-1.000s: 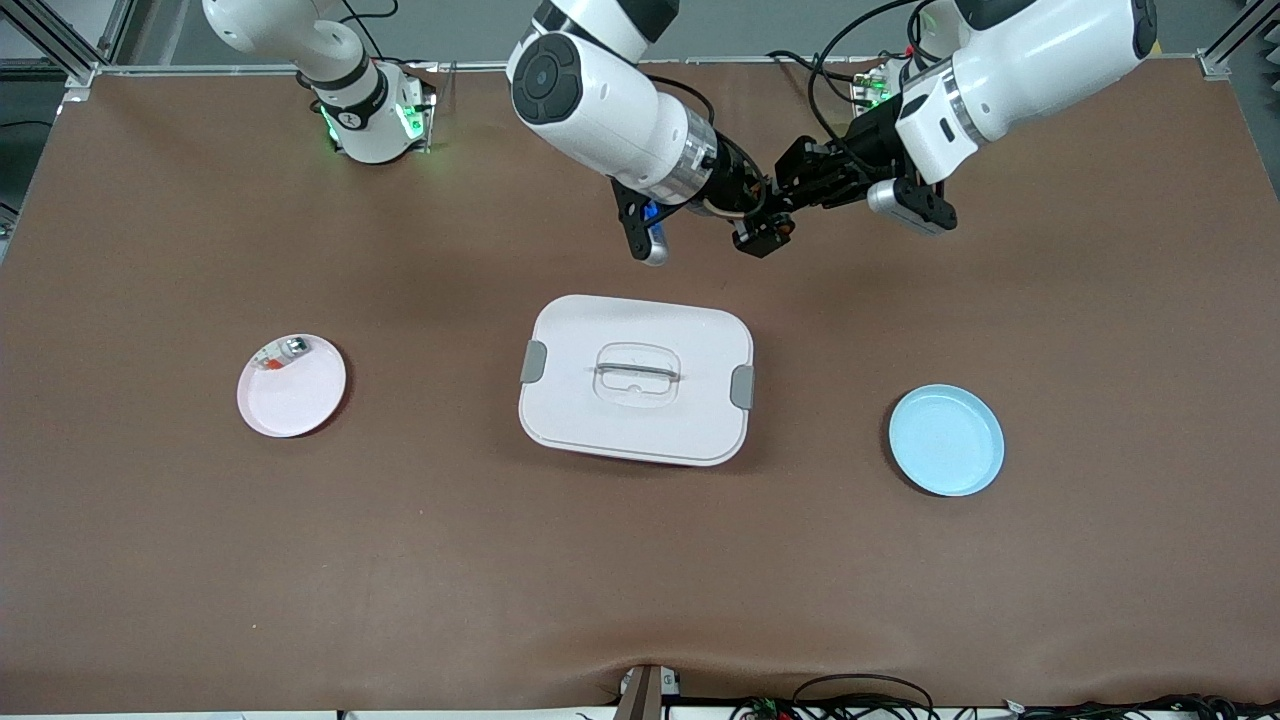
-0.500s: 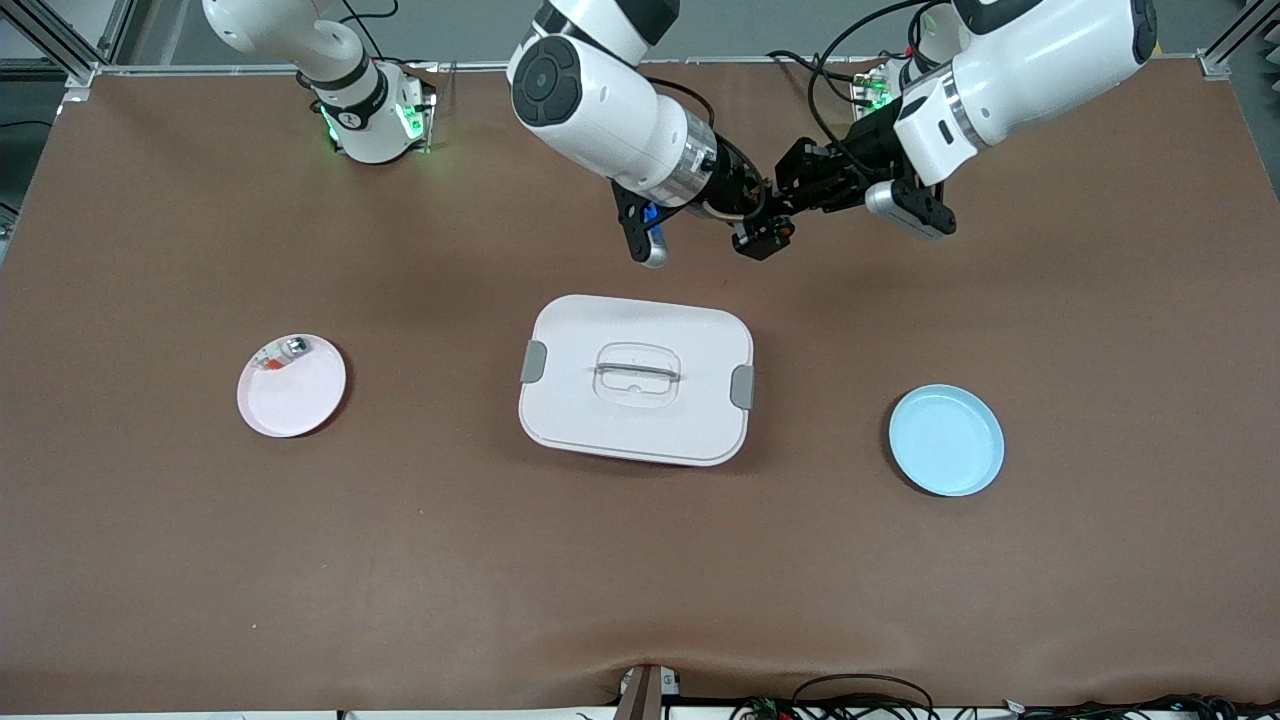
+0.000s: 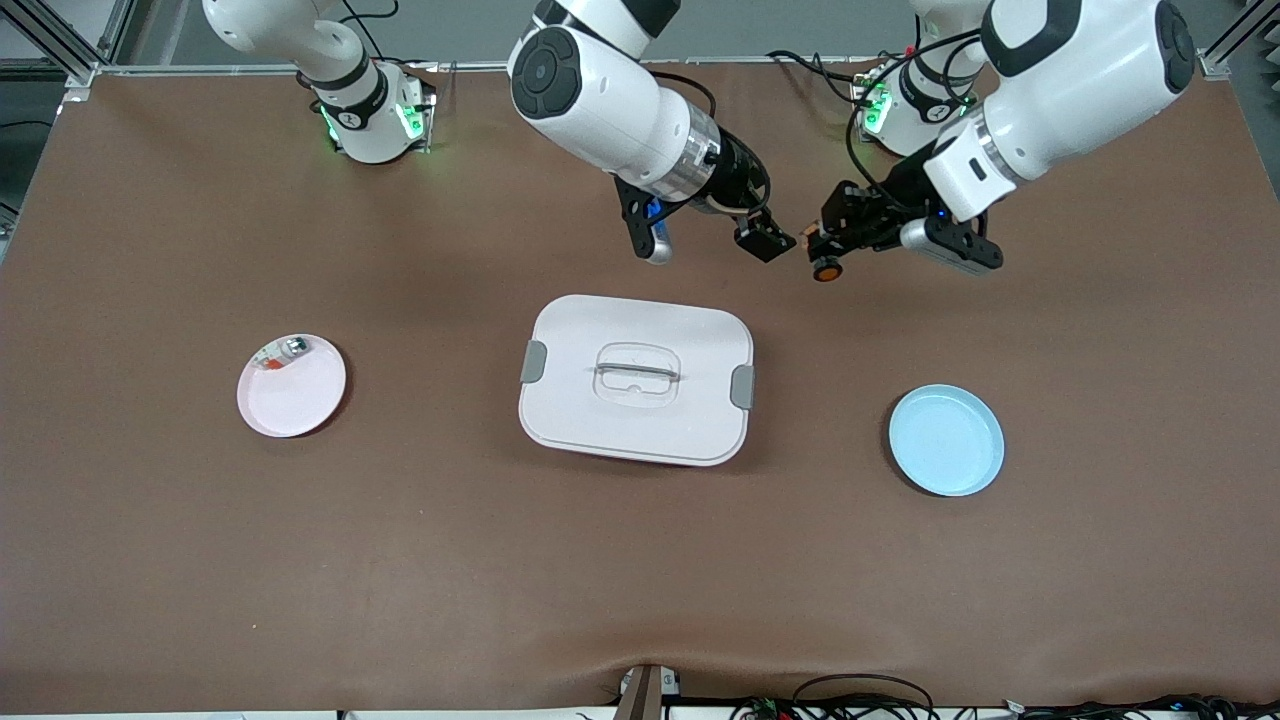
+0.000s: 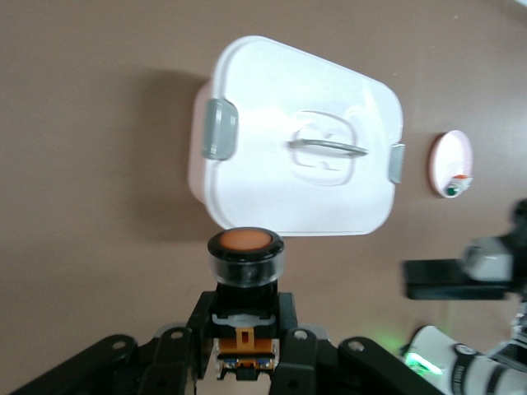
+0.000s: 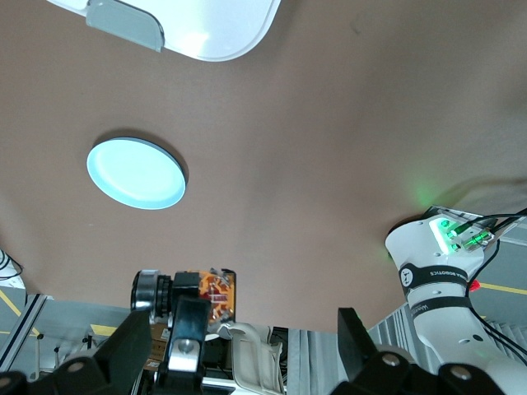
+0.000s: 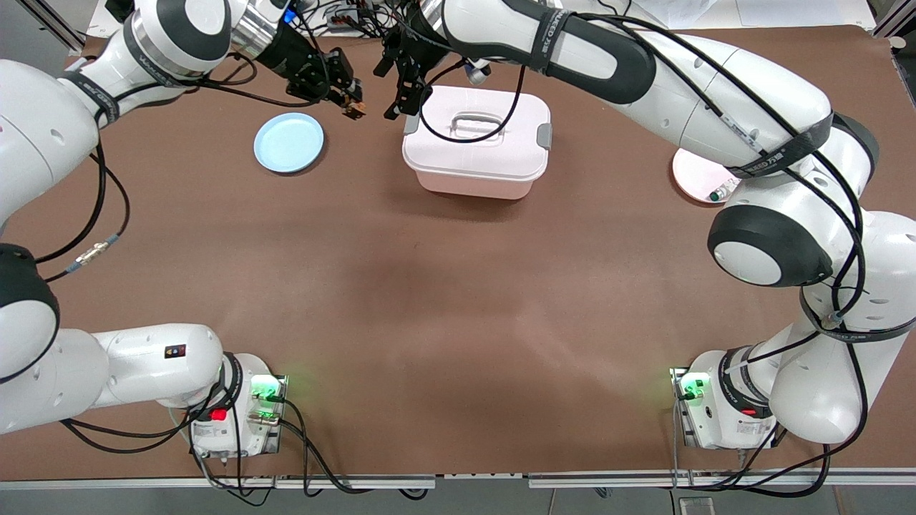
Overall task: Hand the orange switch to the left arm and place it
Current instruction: 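Carry the switch to the blue plate while the right gripper withdraws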
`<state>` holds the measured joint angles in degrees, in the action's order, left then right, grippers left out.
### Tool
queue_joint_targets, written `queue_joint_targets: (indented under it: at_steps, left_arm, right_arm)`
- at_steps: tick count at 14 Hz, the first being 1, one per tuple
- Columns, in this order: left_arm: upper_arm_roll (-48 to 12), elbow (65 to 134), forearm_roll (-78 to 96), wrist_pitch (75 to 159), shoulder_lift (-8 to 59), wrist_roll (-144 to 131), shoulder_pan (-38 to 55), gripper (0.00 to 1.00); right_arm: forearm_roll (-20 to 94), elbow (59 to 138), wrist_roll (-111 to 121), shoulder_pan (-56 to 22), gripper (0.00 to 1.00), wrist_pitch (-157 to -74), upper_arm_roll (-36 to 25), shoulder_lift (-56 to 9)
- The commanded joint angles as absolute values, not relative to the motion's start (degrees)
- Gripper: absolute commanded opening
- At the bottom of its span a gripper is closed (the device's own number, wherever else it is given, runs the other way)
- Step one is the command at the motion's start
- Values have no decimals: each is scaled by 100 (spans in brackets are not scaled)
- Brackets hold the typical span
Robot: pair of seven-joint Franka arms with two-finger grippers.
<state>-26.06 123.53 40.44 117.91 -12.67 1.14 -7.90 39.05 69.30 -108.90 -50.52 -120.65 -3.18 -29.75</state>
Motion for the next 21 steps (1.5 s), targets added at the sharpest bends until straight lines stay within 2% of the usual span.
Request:
queue_joint_targets:
  at_steps: [1,5,8,12,15,21]
  left_arm:
    - [-2654,12261,3457,11804,-1178,464,-1053,0]
    - [-2654,12165,2394,11804,-731,1711,-1598,0]
    - [-2646,11779,1286,11830,-151,2398,-1696,0]
    - [-2637,11199,29,11856,815,3056,-1714,0]
    - [-2628,11092,-745,12197,1352,3820,-1758,0]
    - [-2628,11127,-1702,13243,2275,5535,-2021,0]
  right_arm:
    - [3973,6908,-10951,-4984,100,-11953,-334,-2865]
    - [3894,6961,-10916,-4773,100,-11814,-378,-2479]
    - [3867,6987,-10409,-4457,100,-11191,-404,-2146]
    - [3544,7118,-9099,-3877,100,-9916,-404,-1645]
    - [3008,7775,-7626,-3569,100,-9476,-404,-996]
    - [1743,9639,-4663,-3007,100,-9422,-413,464]
